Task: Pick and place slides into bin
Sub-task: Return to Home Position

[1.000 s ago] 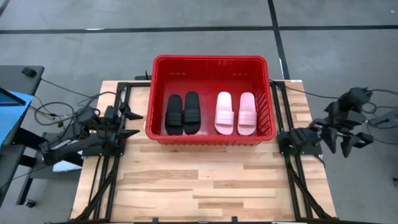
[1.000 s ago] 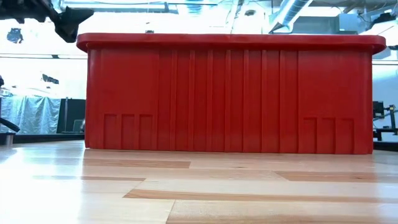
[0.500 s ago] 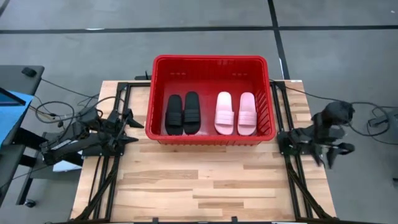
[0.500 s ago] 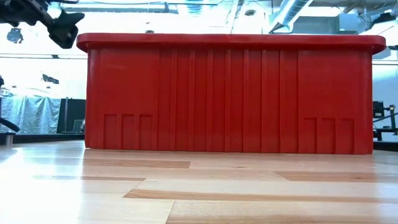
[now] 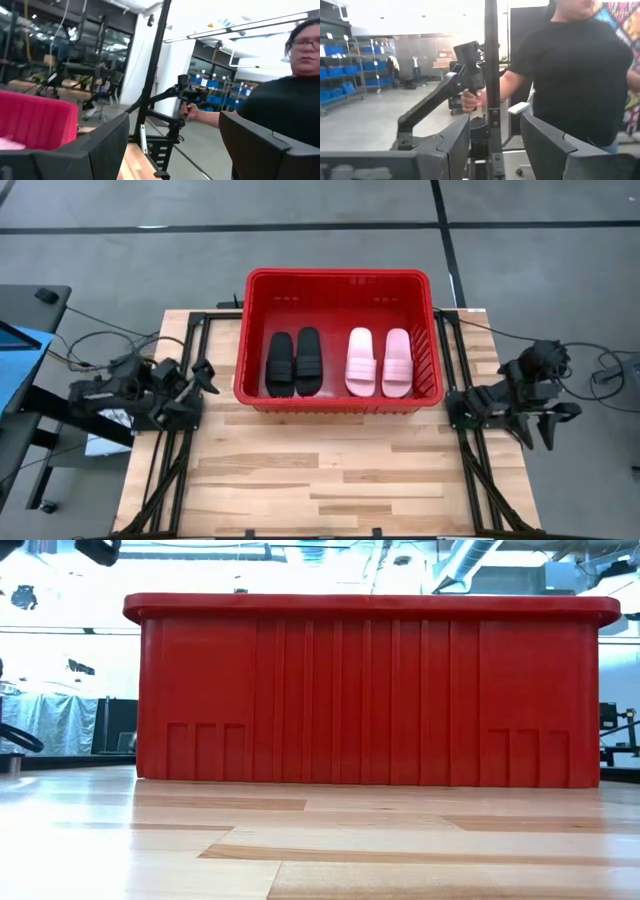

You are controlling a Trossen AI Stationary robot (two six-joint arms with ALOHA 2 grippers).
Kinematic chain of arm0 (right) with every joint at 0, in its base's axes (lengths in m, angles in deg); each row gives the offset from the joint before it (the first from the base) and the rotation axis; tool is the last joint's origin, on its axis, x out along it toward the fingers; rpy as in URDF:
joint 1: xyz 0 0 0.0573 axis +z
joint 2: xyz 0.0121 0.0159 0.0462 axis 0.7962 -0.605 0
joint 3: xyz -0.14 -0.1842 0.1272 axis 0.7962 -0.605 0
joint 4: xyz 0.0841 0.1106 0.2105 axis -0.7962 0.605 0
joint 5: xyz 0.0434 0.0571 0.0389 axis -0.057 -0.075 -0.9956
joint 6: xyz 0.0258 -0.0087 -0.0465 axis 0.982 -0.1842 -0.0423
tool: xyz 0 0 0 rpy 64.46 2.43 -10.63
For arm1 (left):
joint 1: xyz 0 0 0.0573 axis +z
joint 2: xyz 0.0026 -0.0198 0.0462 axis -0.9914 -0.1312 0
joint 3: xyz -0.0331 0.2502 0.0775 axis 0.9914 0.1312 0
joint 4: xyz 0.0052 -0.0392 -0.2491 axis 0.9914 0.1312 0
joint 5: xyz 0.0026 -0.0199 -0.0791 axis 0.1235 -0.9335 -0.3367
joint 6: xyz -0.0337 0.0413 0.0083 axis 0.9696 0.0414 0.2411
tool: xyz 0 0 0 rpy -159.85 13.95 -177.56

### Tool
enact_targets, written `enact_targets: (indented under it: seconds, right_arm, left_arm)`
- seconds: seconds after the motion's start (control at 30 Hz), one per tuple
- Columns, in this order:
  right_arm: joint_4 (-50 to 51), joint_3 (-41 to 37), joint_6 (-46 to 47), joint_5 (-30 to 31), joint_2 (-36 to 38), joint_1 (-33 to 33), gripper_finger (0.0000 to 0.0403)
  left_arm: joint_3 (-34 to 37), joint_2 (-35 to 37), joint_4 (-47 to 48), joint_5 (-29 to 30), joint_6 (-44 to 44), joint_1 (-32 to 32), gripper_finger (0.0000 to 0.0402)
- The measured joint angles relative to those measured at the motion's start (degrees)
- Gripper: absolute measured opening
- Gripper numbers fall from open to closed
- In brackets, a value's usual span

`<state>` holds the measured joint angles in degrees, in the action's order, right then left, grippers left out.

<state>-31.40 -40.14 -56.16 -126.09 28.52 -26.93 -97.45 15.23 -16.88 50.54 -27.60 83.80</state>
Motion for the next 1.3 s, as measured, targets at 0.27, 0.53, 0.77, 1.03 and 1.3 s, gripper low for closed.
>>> enact_targets:
  seconds: [0.27, 0.53, 0.77, 1.03, 1.3]
  right_arm:
    - [0.76, 0.00, -0.63, 0.30, -0.01, 0.00, 0.0168]
    - [1.21, -0.18, -12.67, -15.29, -0.02, 0.83, 0.0167]
    - [5.13, -5.94, -15.79, -16.47, -0.04, 3.80, 0.0168]
    - [0.50, -7.07, -4.48, 3.31, -0.02, 5.68, 0.0166]
    - [-18.71, -17.05, 1.35, 10.47, -0.02, 9.13, 0.0169]
  left_arm:
    - [10.23, -8.16, -17.00, 15.11, -6.07, -17.53, 0.0298]
    - [10.58, -7.90, -13.48, 23.92, -7.31, -30.73, 0.0298]
    - [10.58, -7.36, -9.21, 36.90, -10.30, -41.82, 0.0298]
    - [10.58, -7.42, -7.66, 48.25, -8.87, -49.89, 0.0298]
    - [11.04, -7.38, -6.44, 49.80, -7.89, -53.29, 0.0298]
